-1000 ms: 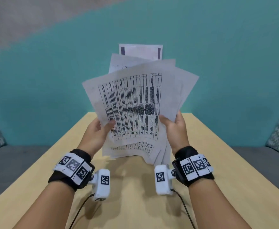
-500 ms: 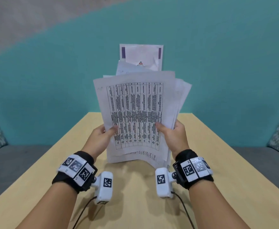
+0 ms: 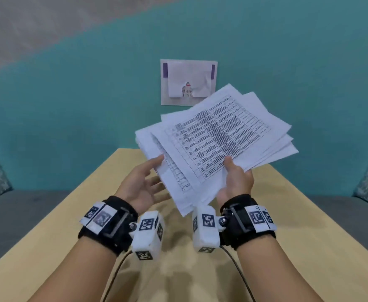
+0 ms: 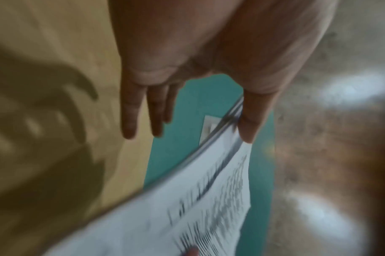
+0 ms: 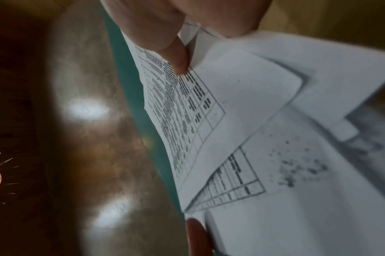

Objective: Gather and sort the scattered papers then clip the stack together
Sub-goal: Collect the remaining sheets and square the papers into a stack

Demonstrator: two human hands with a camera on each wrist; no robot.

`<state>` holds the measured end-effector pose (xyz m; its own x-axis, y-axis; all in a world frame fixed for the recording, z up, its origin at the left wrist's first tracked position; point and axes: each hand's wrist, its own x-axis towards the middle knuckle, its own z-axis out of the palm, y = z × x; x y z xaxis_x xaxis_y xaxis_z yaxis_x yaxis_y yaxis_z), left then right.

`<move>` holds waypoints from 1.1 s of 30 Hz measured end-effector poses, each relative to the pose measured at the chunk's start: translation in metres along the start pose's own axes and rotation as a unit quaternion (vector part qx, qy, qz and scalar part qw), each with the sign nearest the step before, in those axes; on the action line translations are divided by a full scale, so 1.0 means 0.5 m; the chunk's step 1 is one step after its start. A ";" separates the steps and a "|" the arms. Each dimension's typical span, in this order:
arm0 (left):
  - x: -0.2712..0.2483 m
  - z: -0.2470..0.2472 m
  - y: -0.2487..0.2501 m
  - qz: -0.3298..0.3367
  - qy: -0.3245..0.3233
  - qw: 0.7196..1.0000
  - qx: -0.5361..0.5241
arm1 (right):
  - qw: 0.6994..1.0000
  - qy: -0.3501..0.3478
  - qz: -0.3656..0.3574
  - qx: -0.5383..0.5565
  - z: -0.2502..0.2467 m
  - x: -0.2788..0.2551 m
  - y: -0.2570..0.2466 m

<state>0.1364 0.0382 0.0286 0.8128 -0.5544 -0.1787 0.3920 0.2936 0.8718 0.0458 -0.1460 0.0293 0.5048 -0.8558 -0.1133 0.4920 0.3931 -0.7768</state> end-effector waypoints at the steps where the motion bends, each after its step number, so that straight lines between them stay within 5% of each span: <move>1: -0.005 0.010 -0.001 0.011 -0.028 0.999 -0.026 | 1.000 -0.005 0.009 0.007 0.007 -0.008 0.003; 3: -0.007 0.026 -0.004 0.065 -0.048 0.996 -0.040 | 0.999 -0.016 0.032 0.018 0.022 -0.026 0.014; 7: -0.005 0.025 0.013 0.174 0.045 0.984 -0.016 | 0.990 -0.102 0.081 0.056 0.039 -0.050 0.038; 12: -0.019 -0.027 0.068 0.230 0.074 0.970 0.016 | 0.988 -0.136 0.045 0.062 0.008 -0.013 -0.015; 18: -0.024 -0.086 0.103 0.232 0.032 0.971 0.054 | 0.979 -0.201 -0.015 0.017 -0.064 0.046 -0.097; 25: -0.014 -0.116 0.088 0.198 0.009 0.968 0.152 | 0.935 -0.267 0.016 -0.234 -0.107 0.065 -0.111; 33: 0.035 -0.118 0.036 0.236 0.078 0.950 0.191 | 0.929 -0.211 -0.116 -0.281 -0.079 0.057 -0.064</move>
<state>0.1831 0.0796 0.0141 0.9249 -0.3001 0.2337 -0.1928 0.1596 0.9682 0.0161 -0.1963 0.0265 0.7230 -0.6409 0.2579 0.2337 -0.1244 -0.9643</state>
